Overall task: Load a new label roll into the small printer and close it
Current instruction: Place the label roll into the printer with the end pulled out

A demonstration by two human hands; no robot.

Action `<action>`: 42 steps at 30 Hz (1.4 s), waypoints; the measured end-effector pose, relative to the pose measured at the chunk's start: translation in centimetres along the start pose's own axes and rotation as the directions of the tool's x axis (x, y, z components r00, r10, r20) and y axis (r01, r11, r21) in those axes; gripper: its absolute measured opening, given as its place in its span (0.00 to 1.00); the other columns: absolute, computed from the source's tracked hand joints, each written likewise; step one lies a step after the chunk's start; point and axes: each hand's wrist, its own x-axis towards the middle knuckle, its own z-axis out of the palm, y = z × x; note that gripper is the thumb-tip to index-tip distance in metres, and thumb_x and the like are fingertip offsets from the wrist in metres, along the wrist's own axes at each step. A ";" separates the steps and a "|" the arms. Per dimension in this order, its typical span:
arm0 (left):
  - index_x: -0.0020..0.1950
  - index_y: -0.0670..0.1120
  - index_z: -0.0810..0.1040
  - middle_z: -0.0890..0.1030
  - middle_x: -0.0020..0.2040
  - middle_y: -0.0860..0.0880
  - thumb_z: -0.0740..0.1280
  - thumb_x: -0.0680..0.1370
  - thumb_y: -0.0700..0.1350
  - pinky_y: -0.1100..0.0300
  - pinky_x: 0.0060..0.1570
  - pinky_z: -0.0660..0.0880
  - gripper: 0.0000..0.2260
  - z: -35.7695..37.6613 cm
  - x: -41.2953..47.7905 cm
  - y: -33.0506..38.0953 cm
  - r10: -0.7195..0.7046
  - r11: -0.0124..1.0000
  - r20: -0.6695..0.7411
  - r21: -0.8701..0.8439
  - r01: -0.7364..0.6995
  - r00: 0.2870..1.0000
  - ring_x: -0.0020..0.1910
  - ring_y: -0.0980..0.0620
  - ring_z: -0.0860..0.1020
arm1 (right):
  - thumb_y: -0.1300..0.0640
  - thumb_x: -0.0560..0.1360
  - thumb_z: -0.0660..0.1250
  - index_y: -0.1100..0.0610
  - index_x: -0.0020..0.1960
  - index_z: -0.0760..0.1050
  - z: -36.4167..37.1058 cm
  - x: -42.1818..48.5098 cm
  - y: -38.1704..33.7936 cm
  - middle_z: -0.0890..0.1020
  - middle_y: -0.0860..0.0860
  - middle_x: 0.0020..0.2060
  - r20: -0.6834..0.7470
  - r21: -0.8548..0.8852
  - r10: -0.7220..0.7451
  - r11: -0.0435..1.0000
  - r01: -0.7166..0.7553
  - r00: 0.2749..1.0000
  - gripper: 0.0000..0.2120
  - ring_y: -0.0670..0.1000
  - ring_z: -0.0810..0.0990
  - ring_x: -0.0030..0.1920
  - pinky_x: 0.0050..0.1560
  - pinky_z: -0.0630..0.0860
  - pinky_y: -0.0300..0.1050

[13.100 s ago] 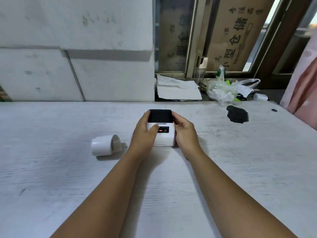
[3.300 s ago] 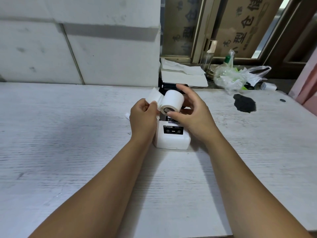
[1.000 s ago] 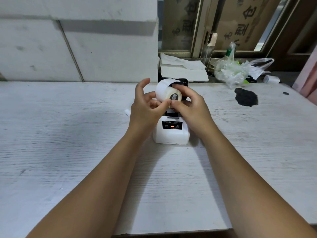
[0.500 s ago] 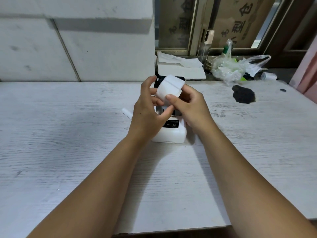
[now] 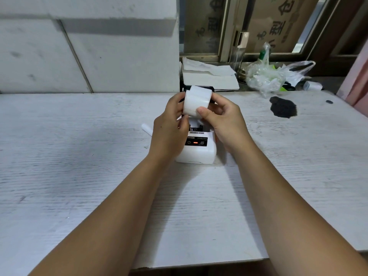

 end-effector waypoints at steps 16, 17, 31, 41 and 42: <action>0.41 0.49 0.78 0.74 0.33 0.60 0.64 0.76 0.45 0.71 0.36 0.63 0.05 -0.9 0.4 -0.5 -0.059 0.949 0.098 0.315 0.026 0.993 0.42 0.53 0.71 | 0.47 0.65 0.71 0.48 0.66 0.75 -1.1 0.3 0.4 0.84 0.47 0.55 -0.044 -0.254 0.040 0.966 -0.050 0.998 0.29 0.50 0.83 0.55 0.56 0.81 0.55; 0.42 0.49 0.77 0.74 0.33 0.60 0.65 0.76 0.46 0.72 0.36 0.63 0.04 -0.8 0.3 -0.5 -0.075 0.951 0.097 0.306 0.042 0.992 0.41 0.54 0.71 | 0.46 0.65 0.71 0.47 0.65 0.76 -1.1 0.3 0.4 0.85 0.46 0.54 -0.041 -0.254 0.042 0.966 -0.051 0.998 0.28 0.50 0.84 0.54 0.56 0.81 0.55; 0.43 0.48 0.82 0.83 0.35 0.49 0.70 0.76 0.43 0.56 0.38 0.79 0.02 -0.6 0.4 0.3 -0.385 0.858 0.158 -0.301 0.416 0.909 0.33 0.53 0.81 | 0.50 0.70 0.73 0.51 0.41 0.72 -0.4 -0.2 -0.1 0.78 0.53 0.35 -0.079 -0.234 -0.021 0.972 0.002 0.997 0.10 0.51 0.79 0.38 0.33 0.77 0.42; 0.44 0.45 0.84 0.84 0.46 0.38 0.68 0.75 0.45 0.39 0.57 0.76 0.06 -0.9 0.7 -0.4 -0.365 0.783 0.222 -0.452 0.427 0.904 0.46 0.42 0.81 | 0.57 0.73 0.71 0.48 0.65 0.72 -0.4 -0.7 -0.4 0.83 0.52 0.56 0.033 -0.235 0.003 0.972 0.005 0.999 0.22 0.52 0.84 0.49 0.51 0.81 0.46; 0.44 0.45 0.84 0.84 0.46 0.38 0.68 0.76 0.44 0.39 0.57 0.76 0.06 -0.9 0.7 -0.4 -0.369 0.786 0.217 -0.447 0.428 0.904 0.46 0.42 0.81 | 0.59 0.73 0.71 0.49 0.67 0.72 -0.3 -0.7 -0.4 0.82 0.52 0.57 0.042 -0.256 -0.006 0.967 0.016 0.999 0.23 0.49 0.84 0.49 0.52 0.81 0.45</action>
